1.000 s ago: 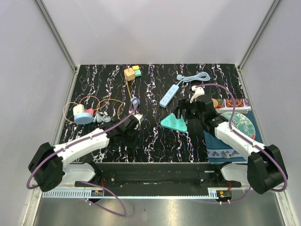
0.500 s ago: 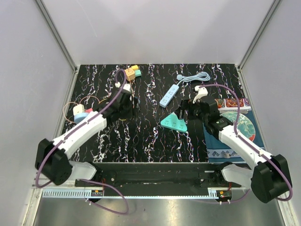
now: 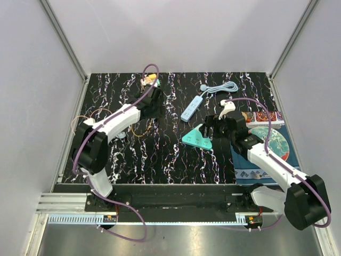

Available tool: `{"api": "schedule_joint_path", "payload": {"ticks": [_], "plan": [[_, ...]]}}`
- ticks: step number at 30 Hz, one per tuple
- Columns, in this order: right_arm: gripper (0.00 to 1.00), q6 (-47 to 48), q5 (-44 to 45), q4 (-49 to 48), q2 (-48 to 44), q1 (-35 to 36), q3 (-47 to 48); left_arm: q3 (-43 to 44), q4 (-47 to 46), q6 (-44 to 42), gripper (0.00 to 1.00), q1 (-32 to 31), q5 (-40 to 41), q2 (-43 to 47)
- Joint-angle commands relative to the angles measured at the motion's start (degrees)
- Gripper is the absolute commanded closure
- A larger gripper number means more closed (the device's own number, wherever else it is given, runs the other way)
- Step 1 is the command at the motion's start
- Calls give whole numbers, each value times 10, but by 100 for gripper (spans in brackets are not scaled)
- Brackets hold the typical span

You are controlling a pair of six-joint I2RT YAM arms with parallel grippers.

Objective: Insert the plug
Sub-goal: Move the plug to the center of the board.

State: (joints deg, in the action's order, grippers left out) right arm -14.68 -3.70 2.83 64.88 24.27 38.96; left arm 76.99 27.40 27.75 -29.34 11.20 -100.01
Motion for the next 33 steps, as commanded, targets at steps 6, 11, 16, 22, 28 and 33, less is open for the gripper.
{"api": "schedule_joint_path", "payload": {"ticks": [6,11,16,22,28,33], "plan": [[0,8,5,-41,12,2,-5,85,-49,5,29,9,121,-92],[0,7,2,-48,20,2,-7,116,-61,13,30,38,142,-126],[0,7,0,-49,29,2,-6,171,-62,-11,52,52,104,-168],[0,9,5,-49,29,2,-6,141,-73,-52,100,43,41,-111],[0,9,4,-40,13,2,-5,56,-69,-84,100,-26,11,36],[0,7,-2,-33,-9,2,1,-31,-43,-66,100,-89,-8,149]]}}
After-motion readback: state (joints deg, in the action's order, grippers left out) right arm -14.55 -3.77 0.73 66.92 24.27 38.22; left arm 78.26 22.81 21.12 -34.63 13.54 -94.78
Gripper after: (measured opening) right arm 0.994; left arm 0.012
